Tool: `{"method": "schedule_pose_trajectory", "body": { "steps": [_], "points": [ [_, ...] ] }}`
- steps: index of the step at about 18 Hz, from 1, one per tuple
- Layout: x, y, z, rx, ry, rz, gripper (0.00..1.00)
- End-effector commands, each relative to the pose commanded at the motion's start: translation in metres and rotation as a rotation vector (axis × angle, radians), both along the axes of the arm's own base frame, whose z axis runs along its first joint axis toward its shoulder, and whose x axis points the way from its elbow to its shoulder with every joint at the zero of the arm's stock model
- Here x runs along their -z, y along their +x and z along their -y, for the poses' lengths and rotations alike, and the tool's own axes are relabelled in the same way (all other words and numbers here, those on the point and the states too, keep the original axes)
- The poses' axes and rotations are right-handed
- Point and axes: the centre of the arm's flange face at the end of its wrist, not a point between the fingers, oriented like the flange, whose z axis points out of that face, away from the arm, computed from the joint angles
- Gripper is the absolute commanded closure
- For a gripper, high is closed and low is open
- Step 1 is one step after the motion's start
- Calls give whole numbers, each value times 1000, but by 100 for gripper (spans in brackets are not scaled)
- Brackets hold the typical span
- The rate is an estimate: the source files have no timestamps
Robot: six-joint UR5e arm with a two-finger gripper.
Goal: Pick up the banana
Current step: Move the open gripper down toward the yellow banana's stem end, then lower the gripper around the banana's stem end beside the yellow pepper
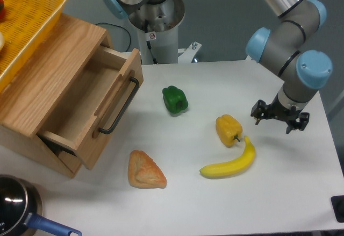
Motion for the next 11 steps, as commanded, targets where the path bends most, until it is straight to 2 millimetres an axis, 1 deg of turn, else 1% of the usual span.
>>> {"method": "schedule_pose_trajectory", "body": {
  "steps": [2, 4, 6, 8, 9, 11],
  "points": [
    [7, 7, -18, -15, -8, 9, 0],
    [8, 5, -22, -27, -8, 7, 0],
    [7, 7, -27, -36, -8, 5, 0],
    [6, 0, -30, -43, -4, -3, 0],
    [2, -4, -32, -41, 1, -14, 0],
    [-7, -7, -42, -32, 10, -35, 0]
  ]
}}
